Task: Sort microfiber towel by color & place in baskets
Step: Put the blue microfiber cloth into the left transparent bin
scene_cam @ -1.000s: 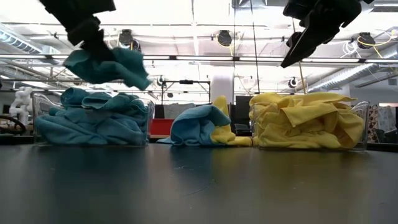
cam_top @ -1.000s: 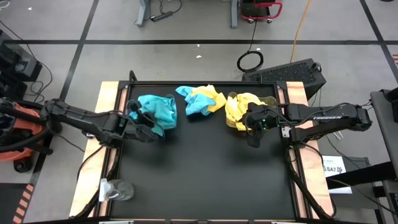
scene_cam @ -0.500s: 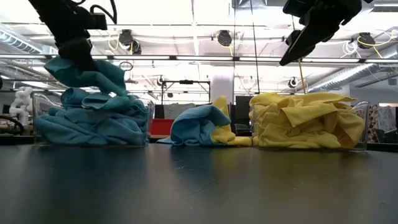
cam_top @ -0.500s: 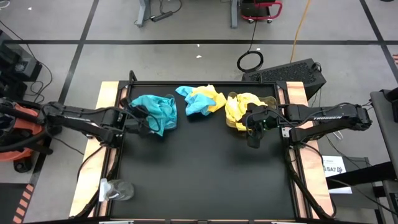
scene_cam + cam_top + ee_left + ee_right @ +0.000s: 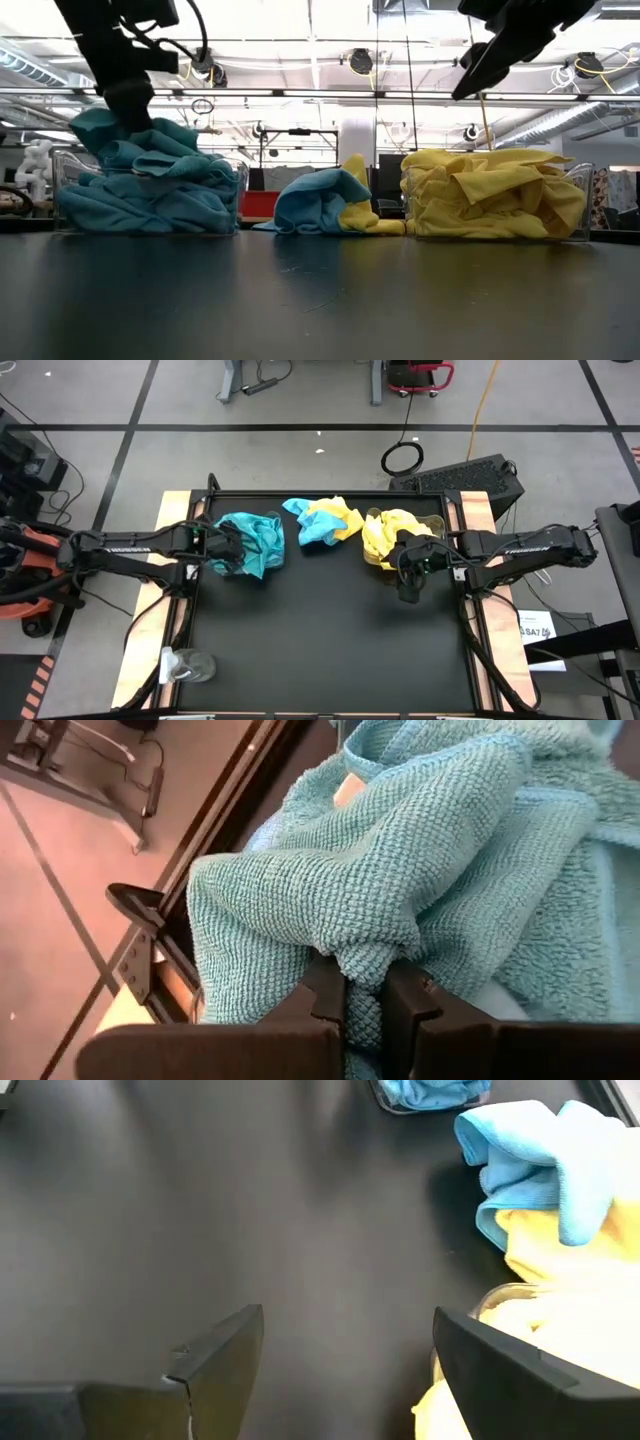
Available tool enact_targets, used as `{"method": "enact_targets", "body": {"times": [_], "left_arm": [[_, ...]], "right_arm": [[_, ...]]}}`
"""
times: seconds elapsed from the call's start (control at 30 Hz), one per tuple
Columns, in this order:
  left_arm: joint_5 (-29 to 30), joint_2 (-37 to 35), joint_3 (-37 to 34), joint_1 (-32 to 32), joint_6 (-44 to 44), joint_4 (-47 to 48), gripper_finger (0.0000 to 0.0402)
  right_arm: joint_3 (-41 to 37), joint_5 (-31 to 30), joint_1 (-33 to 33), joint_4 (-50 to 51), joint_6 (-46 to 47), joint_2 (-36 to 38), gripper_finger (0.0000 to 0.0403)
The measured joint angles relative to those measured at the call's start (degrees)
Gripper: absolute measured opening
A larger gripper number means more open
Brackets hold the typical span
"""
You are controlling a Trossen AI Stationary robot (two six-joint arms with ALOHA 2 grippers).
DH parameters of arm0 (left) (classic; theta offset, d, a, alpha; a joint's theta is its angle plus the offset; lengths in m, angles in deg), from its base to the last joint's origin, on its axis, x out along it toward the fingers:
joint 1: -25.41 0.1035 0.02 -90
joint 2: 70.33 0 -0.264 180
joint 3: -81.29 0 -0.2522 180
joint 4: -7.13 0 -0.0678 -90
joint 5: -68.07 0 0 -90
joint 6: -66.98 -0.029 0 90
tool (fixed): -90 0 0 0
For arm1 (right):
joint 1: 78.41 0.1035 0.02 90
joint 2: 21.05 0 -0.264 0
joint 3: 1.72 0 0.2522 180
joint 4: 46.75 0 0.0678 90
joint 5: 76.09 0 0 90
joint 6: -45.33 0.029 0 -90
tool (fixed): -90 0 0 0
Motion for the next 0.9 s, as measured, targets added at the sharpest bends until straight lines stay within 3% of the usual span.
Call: {"method": "enact_targets", "body": {"times": [0.4, 0.5, 0.67, 0.9], "left_arm": [[-9.32, 1.54, -0.99, 8.43, -6.61, -3.92, 0.0024], [-14.93, 3.20, -1.65, 10.99, -9.83, -6.04, 0.0024], [-16.41, 5.57, -2.82, 14.45, -14.18, -10.92, 0.0024], [-23.16, 9.73, -3.49, 19.61, -18.47, -13.46, 0.0025]], "right_arm": [[0.00, -2.78, 3.97, -0.40, 0.99, 0.00, 0.0286], [0.00, -2.78, 4.83, -1.15, 1.41, 0.00, 0.0286], [0.00, -2.86, 5.97, -1.21, 1.41, 0.00, 0.0286], [0.00, -2.93, 6.74, -2.04, 1.50, 0.00, 0.0286]]}}
